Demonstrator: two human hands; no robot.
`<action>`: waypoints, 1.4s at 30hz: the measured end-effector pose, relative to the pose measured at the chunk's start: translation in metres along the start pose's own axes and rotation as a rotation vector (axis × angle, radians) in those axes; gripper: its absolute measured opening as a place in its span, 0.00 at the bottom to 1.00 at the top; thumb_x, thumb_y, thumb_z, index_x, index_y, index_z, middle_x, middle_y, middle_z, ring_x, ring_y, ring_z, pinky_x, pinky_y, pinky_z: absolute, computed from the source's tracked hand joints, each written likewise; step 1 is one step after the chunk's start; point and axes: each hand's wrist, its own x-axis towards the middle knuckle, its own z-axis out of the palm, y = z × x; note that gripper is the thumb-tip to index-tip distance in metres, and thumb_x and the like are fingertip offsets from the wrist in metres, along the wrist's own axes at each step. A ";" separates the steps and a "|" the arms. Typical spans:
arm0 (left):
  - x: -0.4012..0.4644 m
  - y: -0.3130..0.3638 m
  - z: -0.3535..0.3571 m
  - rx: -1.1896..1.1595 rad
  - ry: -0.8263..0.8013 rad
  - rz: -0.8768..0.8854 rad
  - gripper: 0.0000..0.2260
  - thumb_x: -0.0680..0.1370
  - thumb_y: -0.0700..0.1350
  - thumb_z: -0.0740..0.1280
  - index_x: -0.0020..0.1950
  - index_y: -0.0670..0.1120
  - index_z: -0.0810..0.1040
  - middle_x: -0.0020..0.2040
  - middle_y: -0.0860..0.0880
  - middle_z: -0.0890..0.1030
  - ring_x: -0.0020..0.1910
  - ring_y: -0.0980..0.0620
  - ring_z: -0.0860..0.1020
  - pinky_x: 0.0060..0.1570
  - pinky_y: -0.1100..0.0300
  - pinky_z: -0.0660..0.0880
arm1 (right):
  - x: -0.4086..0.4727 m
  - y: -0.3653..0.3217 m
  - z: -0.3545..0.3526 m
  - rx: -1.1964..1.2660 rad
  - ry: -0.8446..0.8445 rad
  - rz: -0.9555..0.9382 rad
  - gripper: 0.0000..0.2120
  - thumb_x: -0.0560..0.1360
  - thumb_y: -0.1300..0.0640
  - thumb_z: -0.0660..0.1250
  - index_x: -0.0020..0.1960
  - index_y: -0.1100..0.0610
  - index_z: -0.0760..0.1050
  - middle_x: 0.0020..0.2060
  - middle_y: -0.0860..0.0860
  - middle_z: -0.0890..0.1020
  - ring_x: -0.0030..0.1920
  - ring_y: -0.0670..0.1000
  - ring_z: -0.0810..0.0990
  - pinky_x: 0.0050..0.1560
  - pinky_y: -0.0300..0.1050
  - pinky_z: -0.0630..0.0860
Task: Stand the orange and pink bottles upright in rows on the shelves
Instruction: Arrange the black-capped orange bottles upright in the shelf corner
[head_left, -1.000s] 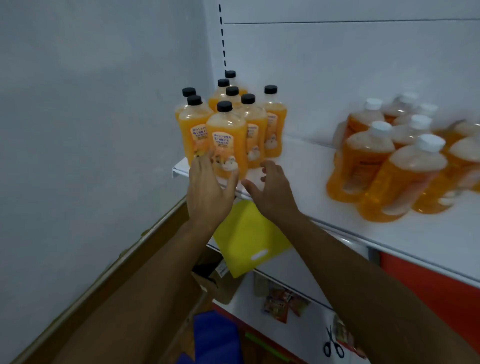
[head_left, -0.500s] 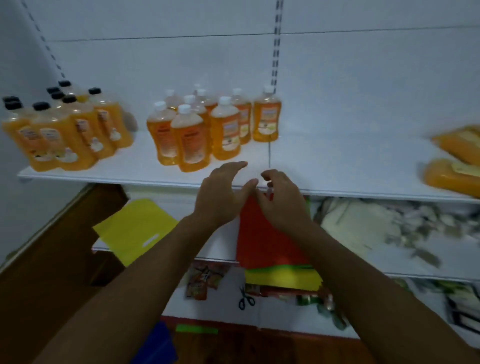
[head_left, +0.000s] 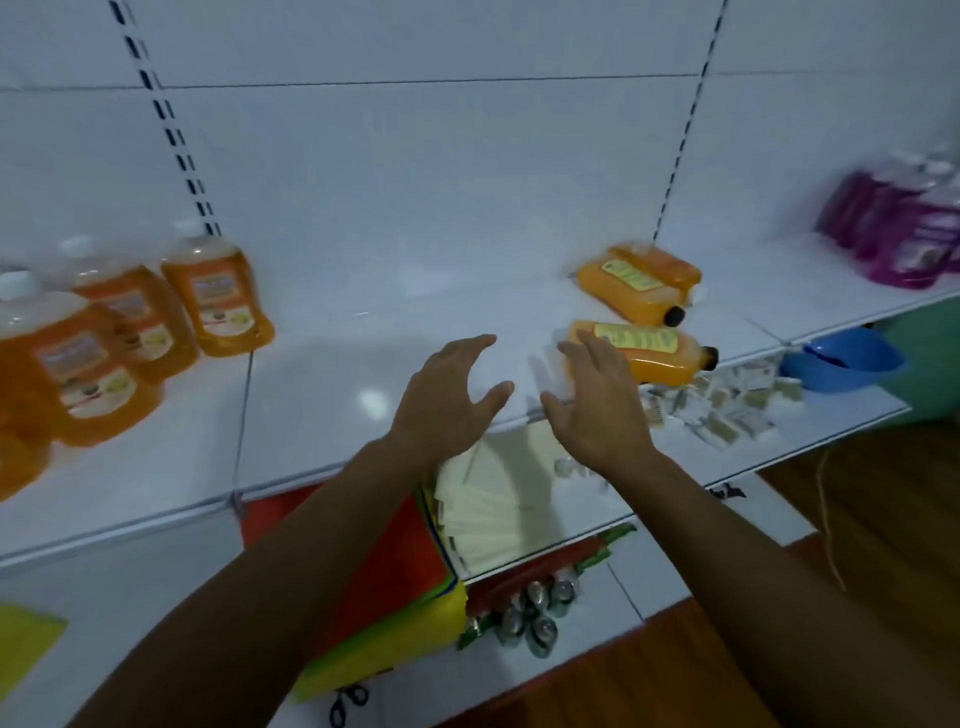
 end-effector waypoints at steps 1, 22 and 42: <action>0.017 0.003 0.012 -0.019 -0.040 0.026 0.28 0.76 0.57 0.67 0.74 0.50 0.67 0.72 0.50 0.70 0.70 0.49 0.68 0.69 0.47 0.66 | 0.008 0.013 -0.004 -0.045 0.009 0.029 0.28 0.71 0.49 0.63 0.67 0.60 0.70 0.69 0.62 0.68 0.69 0.64 0.65 0.68 0.59 0.64; 0.145 0.019 0.085 0.300 -0.360 0.156 0.34 0.66 0.60 0.75 0.67 0.52 0.66 0.59 0.48 0.78 0.49 0.48 0.76 0.47 0.58 0.72 | 0.082 0.126 -0.031 0.114 -0.256 0.122 0.45 0.65 0.39 0.76 0.75 0.49 0.59 0.69 0.52 0.70 0.66 0.55 0.69 0.62 0.58 0.73; -0.202 -0.085 -0.195 0.077 0.707 -0.613 0.20 0.67 0.50 0.79 0.56 0.52 0.78 0.48 0.56 0.82 0.46 0.62 0.80 0.45 0.65 0.76 | 0.020 -0.302 0.062 1.061 -0.241 -0.706 0.34 0.69 0.56 0.77 0.70 0.60 0.66 0.63 0.54 0.73 0.63 0.48 0.71 0.62 0.42 0.73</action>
